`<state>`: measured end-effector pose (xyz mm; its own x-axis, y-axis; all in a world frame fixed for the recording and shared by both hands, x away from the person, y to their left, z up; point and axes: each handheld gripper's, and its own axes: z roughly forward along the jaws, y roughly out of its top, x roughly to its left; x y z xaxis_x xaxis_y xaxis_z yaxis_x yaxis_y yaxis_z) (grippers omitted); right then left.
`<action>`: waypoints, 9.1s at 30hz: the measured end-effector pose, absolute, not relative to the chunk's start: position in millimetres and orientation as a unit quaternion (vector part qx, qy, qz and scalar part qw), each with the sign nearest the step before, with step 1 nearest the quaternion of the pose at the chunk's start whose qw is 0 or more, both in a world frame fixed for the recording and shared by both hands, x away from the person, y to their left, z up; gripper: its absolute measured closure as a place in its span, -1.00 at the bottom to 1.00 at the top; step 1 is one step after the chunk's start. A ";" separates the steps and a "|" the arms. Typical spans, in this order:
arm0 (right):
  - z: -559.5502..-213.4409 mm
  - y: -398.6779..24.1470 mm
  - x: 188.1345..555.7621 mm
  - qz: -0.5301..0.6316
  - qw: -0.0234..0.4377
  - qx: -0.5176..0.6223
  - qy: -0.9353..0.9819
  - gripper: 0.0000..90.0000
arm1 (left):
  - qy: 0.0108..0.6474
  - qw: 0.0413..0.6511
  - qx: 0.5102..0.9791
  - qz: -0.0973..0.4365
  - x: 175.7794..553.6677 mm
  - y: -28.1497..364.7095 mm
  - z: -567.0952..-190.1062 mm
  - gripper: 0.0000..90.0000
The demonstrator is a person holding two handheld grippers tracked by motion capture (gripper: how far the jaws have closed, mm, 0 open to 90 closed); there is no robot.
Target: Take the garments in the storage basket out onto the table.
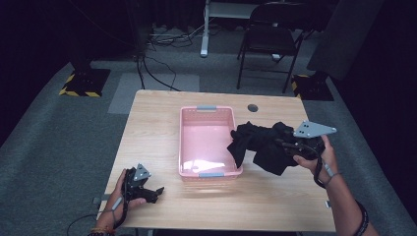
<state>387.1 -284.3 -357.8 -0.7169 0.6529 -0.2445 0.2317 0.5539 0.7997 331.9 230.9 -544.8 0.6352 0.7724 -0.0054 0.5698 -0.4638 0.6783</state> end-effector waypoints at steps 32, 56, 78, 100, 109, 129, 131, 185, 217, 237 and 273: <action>-373.9 -320.9 379.2 0.382 0.270 0.301 0.831 0.40 | 0.399 0.330 0.842 0.153 331.9 230.9 -544.8 -1.00; -420.0 -330.3 379.3 0.366 0.238 0.326 0.839 0.39 | 0.399 0.330 0.841 0.154 331.9 230.9 -544.8 -1.00; -448.1 -323.5 383.5 0.368 0.219 0.325 0.844 0.35 | 0.399 0.330 0.841 0.154 331.9 230.9 -544.8 -1.00; -464.0 -323.7 385.0 0.347 0.194 0.325 0.858 0.05 | 0.399 0.330 0.841 0.154 331.9 230.9 -544.8 -1.00; -468.4 -316.8 385.3 0.314 0.195 0.313 0.875 -0.34 | 0.399 0.330 0.841 0.154 331.9 230.9 -544.8 -1.00; -477.4 -300.5 383.8 0.281 0.222 0.293 0.887 -0.94 | 0.399 0.330 0.841 0.154 331.9 230.9 -544.8 -1.00; -476.4 -300.5 382.6 0.280 0.228 0.289 0.887 -0.94 | 0.399 0.330 0.841 0.154 331.9 230.9 -544.8 -1.00; -481.5 -355.5 337.4 0.278 0.241 0.300 0.880 -0.93 | 0.398 0.330 0.842 0.155 331.9 230.9 -544.8 -1.00; -526.2 -378.7 319.9 0.266 0.204 0.336 0.880 -0.93 | 0.400 0.330 0.841 0.155 331.6 230.8 -544.8 -1.00; -545.9 -403.7 311.8 0.349 0.162 0.383 0.840 -0.99 | 0.400 0.330 0.841 0.155 331.7 230.9 -544.8 -1.00; -546.1 -404.7 311.7 0.347 0.169 0.400 0.831 -0.99 | 0.400 0.330 0.841 0.155 331.6 230.9 -544.8 -1.00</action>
